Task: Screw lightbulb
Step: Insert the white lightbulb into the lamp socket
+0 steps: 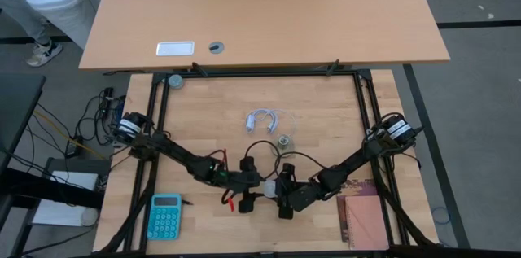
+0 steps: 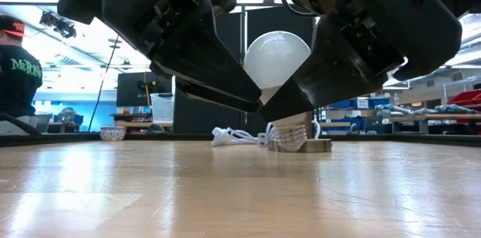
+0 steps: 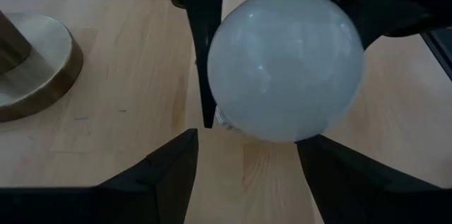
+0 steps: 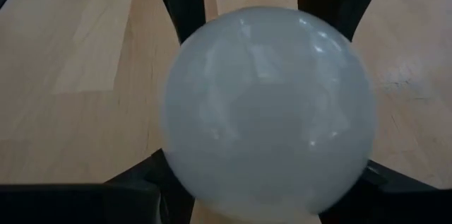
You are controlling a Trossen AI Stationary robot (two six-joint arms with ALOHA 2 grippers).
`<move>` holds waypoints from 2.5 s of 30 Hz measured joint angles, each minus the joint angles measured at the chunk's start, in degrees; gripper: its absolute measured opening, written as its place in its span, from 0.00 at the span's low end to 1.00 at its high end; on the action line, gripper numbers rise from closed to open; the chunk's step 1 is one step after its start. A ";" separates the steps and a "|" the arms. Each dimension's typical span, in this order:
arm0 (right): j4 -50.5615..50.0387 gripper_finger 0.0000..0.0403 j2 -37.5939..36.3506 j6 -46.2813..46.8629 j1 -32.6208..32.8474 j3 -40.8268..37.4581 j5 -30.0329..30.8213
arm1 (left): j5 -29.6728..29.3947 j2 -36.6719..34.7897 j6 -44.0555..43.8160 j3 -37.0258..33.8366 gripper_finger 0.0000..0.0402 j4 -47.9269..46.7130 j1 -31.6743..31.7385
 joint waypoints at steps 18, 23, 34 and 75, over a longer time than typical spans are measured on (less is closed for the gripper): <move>-0.98 0.57 0.00 0.96 0.00 0.00 -1.24 | 0.83 0.00 -2.02 0.00 0.62 -1.83 -0.24; -1.80 0.57 0.00 -1.79 0.00 0.00 -3.53 | 0.10 0.00 -2.07 0.00 0.62 -1.90 -1.31; 0.58 0.57 0.00 -5.14 0.00 0.00 -2.26 | -1.68 0.02 -2.06 0.00 0.62 -1.54 -1.95; -3.46 0.57 -17.62 -16.15 -11.77 -8.37 -0.88 | -13.45 0.02 0.61 0.00 0.62 -1.71 -0.45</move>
